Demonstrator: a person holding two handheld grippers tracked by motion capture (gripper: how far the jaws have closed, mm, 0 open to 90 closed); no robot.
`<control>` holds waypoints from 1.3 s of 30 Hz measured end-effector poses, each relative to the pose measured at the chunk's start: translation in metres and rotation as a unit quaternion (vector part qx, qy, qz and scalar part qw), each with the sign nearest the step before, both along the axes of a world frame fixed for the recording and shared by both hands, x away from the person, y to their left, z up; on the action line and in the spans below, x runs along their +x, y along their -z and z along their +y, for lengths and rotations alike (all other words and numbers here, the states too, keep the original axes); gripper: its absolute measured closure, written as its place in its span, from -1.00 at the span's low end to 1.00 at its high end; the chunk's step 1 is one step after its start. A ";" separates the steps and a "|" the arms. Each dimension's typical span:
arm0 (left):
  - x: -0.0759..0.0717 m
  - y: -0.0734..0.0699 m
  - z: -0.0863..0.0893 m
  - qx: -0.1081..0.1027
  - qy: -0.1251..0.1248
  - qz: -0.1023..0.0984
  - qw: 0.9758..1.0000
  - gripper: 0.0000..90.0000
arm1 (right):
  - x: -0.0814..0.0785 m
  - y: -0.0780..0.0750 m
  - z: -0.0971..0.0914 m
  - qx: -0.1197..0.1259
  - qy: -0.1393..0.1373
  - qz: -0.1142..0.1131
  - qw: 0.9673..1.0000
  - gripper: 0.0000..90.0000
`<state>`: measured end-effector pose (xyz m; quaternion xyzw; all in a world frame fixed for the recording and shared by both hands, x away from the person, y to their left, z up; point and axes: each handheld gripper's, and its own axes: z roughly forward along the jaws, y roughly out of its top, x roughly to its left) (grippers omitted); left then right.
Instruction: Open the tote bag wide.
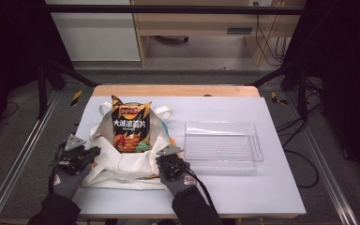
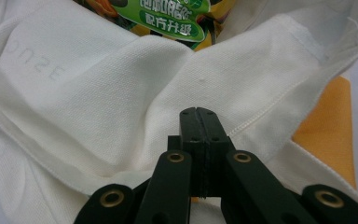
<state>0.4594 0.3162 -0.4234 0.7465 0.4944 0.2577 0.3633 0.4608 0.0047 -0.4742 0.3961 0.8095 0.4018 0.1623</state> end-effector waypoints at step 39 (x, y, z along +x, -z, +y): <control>0.007 0.032 0.014 0.029 -0.006 0.025 0.999 0.73 | -0.006 0.008 -0.018 0.026 0.054 -0.031 0.998 0.88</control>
